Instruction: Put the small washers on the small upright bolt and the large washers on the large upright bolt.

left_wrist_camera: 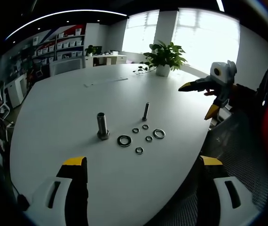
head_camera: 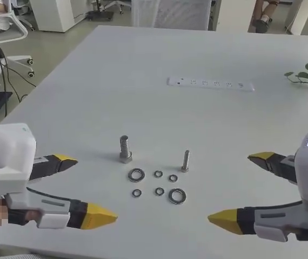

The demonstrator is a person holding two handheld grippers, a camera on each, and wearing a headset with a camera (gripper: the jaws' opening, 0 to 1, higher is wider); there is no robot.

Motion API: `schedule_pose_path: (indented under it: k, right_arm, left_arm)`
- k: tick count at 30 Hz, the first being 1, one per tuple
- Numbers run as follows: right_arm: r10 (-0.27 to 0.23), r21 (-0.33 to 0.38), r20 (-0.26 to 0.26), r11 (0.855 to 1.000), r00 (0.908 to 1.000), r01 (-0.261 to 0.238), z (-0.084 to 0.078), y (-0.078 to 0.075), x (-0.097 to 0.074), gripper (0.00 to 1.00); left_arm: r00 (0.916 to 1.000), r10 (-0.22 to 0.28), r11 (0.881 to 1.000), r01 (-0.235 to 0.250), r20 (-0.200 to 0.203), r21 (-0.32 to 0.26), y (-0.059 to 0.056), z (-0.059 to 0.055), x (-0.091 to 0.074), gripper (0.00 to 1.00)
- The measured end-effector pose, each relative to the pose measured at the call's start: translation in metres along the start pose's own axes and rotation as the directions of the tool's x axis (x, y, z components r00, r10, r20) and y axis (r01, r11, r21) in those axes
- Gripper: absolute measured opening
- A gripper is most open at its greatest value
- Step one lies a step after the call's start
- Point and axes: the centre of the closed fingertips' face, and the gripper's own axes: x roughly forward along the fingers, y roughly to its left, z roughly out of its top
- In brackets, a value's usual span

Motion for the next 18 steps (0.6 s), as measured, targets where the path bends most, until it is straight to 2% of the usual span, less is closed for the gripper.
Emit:
schedule_pose_path:
  k: [18]
  right_arm:
    - [0.0, 0.001, -0.004, 1.0, 1.0, 0.0, -0.0005, 0.0013, -0.0004, 0.91]
  left_arm:
    - [0.9998, -0.012, 1.0, 0.012, -0.013, 0.013, -0.0004, 0.0012, 0.0023, 0.97]
